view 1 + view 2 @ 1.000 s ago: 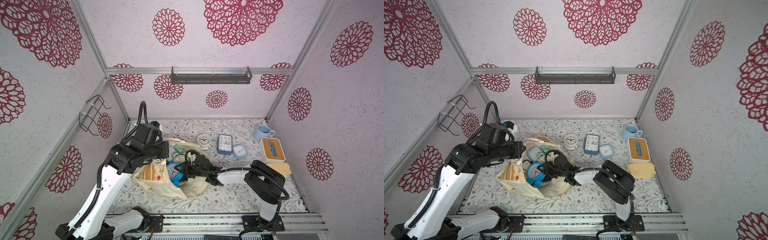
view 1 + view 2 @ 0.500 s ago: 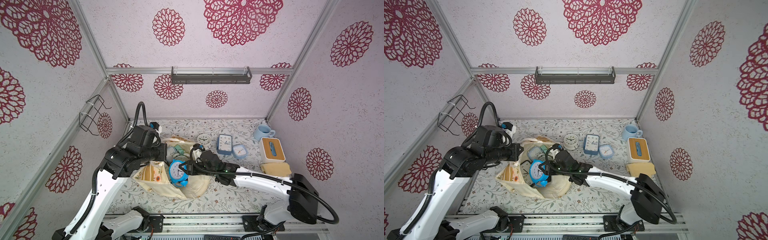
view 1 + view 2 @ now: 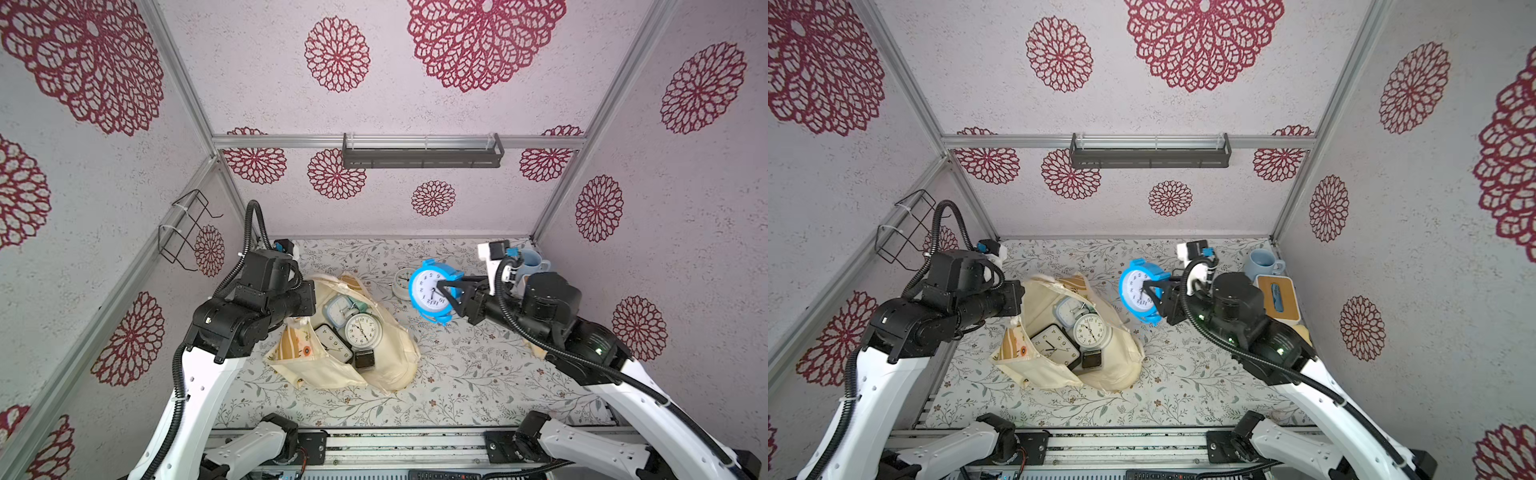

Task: Take the alarm clock out of the canvas bag
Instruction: Pick up the alarm from the canvas bag.

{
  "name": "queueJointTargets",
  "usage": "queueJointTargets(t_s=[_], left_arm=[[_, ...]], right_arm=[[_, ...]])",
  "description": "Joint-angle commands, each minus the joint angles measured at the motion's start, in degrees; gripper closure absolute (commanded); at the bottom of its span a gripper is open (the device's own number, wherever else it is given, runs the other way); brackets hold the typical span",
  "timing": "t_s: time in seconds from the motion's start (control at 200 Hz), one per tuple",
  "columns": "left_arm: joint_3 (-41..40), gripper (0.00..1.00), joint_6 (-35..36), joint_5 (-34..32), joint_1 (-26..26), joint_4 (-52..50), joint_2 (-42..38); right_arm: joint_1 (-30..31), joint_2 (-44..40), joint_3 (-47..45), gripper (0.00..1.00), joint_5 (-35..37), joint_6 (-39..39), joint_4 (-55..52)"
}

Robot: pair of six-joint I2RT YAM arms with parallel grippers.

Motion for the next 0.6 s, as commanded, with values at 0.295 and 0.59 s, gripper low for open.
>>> queueJointTargets(t_s=[0.295,0.59], left_arm=[[-1.1,1.0,0.1,12.3,0.5,5.9,-1.1],[-4.8,1.0,0.5,21.5,-0.2,7.2,-1.5]], right_arm=[[-22.0,3.3,-23.8,0.78,-10.1,18.5,11.7],[-26.5,11.8,-37.6,0.77,-19.0,26.9,31.6]])
